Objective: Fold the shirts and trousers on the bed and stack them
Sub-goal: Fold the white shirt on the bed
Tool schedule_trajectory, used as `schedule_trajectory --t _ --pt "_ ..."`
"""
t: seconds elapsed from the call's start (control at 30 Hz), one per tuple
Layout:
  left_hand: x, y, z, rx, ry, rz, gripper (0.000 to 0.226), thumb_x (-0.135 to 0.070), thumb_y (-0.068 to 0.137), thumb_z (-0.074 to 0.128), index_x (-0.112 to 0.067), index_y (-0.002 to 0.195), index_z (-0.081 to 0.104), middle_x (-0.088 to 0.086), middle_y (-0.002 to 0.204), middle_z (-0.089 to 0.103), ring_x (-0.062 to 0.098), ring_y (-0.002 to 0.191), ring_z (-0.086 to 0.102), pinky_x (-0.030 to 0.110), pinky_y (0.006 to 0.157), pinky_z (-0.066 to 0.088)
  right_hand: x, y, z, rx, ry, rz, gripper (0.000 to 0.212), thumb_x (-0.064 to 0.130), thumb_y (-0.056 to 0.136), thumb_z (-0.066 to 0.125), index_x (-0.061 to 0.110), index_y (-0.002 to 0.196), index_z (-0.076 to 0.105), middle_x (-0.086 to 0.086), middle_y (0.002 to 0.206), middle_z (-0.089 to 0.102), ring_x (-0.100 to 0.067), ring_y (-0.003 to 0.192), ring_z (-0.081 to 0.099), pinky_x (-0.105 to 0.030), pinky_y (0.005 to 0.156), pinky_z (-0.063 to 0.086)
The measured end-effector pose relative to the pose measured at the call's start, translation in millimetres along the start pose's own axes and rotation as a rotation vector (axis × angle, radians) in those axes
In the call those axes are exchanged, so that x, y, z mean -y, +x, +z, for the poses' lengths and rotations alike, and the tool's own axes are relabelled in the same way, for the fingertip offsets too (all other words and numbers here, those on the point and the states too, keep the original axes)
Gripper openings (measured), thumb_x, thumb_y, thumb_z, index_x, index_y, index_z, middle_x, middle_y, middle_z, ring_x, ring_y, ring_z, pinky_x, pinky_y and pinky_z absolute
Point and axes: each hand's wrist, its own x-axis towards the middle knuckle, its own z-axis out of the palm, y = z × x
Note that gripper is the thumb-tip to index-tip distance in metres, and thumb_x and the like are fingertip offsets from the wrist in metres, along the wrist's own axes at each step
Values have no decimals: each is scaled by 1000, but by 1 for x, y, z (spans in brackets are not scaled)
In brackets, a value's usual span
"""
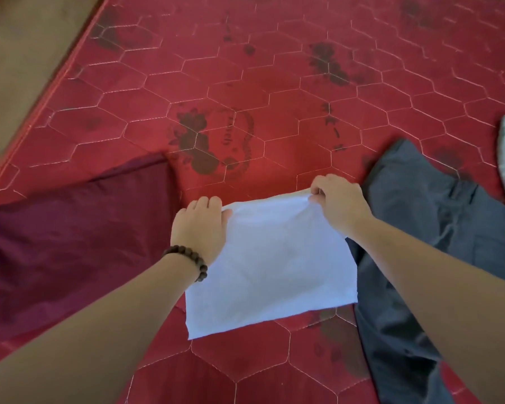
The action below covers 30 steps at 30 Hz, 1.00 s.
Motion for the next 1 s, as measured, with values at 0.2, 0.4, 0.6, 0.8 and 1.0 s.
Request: schedule_trajectory --t 0.2,0.4,0.6,0.8,1.0 --pt "-33 -22 4 7 55 84 47 -36 90 45 -16 132 52 10 142 44 34 136 34 58 114 14 37 -25 30 -248 -111 -217 39 37 92 39 22 121 59 -6 139 49 -31 131 42 -62 108 24" --pt "-42 -43 27 173 29 19 63 -54 94 22 -27 151 24 10 159 16 33 147 7 53 116 5 29 -38 62 30 -209 -325 58 49 98 16 29 152 25 2 160 18 -16 149 11 -50 119 6" --pt "-37 -62 15 151 -19 -76 63 -49 91 29 -20 146 38 17 155 27 30 146 18 49 117 7 20 -33 48 25 -161 -19 61 59 96 12 36 152 11 -4 162 -2 -23 149 0 -52 117 0" --pt "-33 -109 0 112 -235 -334 56 -33 86 62 -22 139 46 24 152 23 42 135 30 49 112 29 9 -59 24 165 105 176 76 59 91 47 31 153 12 -11 159 13 -30 145 14 -43 116 19" --pt "-48 -103 -28 175 -670 -757 48 -28 87 62 -35 132 47 -1 111 33 19 84 50 29 77 44 18 -66 13 217 418 308 76 42 87 64 38 149 20 -9 138 34 -23 104 44 -31 87 36"
